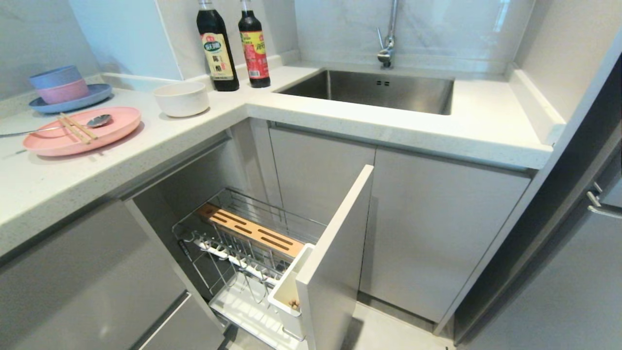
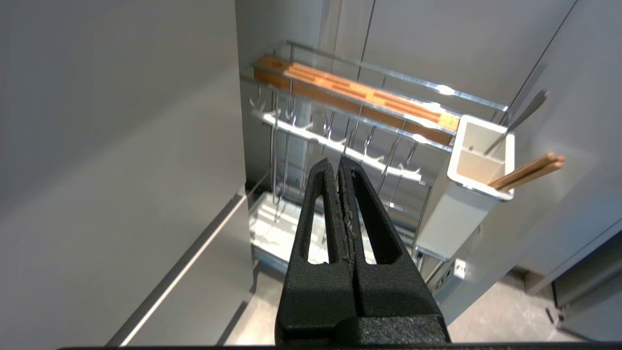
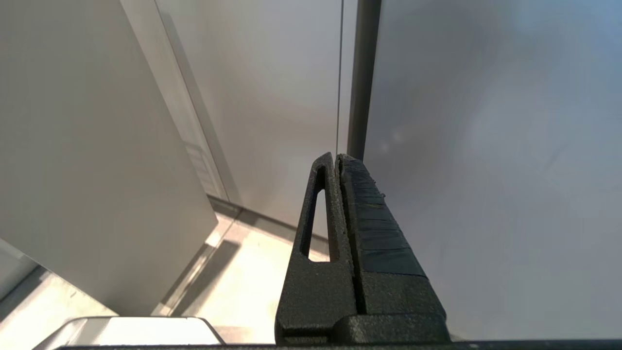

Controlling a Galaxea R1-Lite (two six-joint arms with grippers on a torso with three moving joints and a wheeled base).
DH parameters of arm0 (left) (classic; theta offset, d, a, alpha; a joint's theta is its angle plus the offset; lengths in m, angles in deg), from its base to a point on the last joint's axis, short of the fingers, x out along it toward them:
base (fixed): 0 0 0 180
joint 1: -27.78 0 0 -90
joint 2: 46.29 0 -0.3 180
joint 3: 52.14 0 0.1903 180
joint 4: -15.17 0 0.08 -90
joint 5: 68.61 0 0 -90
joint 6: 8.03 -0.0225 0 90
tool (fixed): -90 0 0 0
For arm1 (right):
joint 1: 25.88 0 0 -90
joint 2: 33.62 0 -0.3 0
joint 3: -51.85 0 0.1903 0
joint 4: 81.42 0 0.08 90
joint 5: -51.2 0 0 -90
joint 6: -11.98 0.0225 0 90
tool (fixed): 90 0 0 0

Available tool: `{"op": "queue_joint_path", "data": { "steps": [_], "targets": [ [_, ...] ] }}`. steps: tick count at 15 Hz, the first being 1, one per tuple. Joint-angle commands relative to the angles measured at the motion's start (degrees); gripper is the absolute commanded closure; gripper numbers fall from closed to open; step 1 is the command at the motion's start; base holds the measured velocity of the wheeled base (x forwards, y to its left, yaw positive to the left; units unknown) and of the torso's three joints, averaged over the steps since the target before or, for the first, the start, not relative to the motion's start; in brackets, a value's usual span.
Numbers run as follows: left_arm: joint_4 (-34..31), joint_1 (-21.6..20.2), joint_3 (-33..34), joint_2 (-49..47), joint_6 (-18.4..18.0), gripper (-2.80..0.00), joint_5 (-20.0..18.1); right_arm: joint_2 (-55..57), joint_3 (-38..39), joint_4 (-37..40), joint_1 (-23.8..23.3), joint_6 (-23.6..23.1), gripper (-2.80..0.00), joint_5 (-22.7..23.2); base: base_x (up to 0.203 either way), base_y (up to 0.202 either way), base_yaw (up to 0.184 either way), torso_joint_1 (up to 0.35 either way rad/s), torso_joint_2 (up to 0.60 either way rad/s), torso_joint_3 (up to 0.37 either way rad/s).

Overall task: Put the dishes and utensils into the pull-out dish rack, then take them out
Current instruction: Pick up the chopsticks and place it in the cupboard

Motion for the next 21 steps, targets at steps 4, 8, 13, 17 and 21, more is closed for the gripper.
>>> {"op": "queue_joint_path", "data": {
  "steps": [4, 8, 13, 17, 21],
  "targets": [
    [0.0, 0.3, 0.6, 0.0, 0.0, 0.0, 0.0, 0.0, 0.1, 0.0, 0.0, 0.0, 0.0, 0.0, 0.0, 0.0, 0.0, 0.0, 0.0, -0.197],
    [0.0, 0.3, 0.6, 0.0, 0.0, 0.0, 0.0, 0.0, 0.1, 0.0, 0.0, 0.0, 0.0, 0.0, 0.0, 0.0, 0.0, 0.006, 0.0, -0.198],
    [0.0, 0.3, 0.6, 0.0, 0.0, 0.0, 0.0, 0.0, 0.1, 0.0, 0.0, 0.0, 0.0, 0.0, 0.0, 0.0, 0.0, 0.004, 0.0, -0.198],
    [0.1, 0.3, 0.6, -0.1, 0.0, 0.0, 0.0, 0.0, 0.1, 0.0, 0.0, 0.0, 0.0, 0.0, 0.0, 0.0, 0.0, 0.005, 0.0, -0.199],
    [-0.1, 0.3, 0.5, 0.0, 0.0, 0.0, 0.0, 0.0, 0.1, 0.0, 0.0, 0.0, 0.0, 0.0, 0.0, 0.0, 0.0, 0.001, 0.0, -0.197]
  ]
}}
